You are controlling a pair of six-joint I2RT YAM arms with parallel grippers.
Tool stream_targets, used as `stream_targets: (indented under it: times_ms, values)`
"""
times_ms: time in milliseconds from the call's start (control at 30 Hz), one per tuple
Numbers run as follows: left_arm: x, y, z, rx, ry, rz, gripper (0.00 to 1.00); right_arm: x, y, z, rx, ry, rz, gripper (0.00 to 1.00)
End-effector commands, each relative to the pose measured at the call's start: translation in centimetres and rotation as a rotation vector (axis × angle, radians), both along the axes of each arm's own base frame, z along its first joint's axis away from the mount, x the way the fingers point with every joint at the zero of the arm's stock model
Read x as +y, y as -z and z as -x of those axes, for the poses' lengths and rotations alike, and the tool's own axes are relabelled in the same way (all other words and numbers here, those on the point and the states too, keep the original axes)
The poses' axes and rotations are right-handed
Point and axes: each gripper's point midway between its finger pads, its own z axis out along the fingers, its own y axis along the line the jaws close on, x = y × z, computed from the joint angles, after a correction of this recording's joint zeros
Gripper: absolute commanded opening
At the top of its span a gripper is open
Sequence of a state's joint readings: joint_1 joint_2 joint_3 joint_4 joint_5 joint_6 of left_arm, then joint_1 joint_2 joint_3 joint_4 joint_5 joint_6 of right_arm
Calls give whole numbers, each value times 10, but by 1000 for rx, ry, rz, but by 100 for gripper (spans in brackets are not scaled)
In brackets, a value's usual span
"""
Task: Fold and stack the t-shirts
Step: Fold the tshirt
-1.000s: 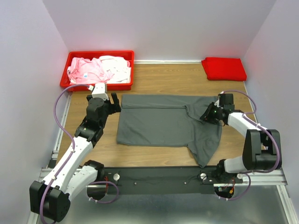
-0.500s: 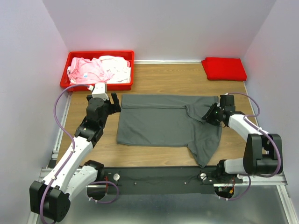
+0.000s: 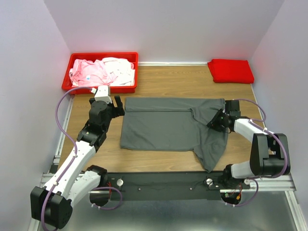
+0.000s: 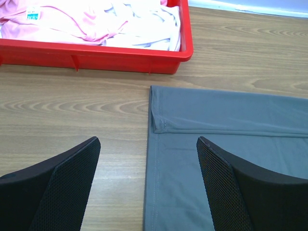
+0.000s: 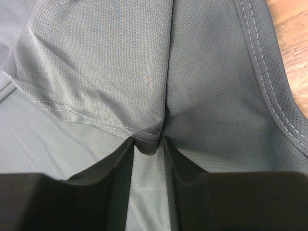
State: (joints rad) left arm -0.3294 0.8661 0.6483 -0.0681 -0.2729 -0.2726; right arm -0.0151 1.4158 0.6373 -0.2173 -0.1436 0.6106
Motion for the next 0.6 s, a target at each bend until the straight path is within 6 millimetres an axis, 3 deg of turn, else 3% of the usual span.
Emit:
stream_targets:
  times_ms: [0, 200, 400, 500, 567]
  values:
    - [-2, -6, -1, -23, 13, 1, 89, -2, 9, 1, 12, 15, -2, 31]
    - [-3, -5, -1, -20, 19, 2, 89, 2, -2, -3, -15, 7, -21, 17]
    - [-4, -5, -2, -20, 22, 3, 89, 1, -14, -6, -36, -5, -14, 15]
    - [-4, -6, -2, -19, 22, 4, 89, 0, -19, -6, -38, -9, -6, 1]
    - [-3, -5, -2, -18, 21, 2, 89, 0, -21, -4, -31, -9, -4, 1]
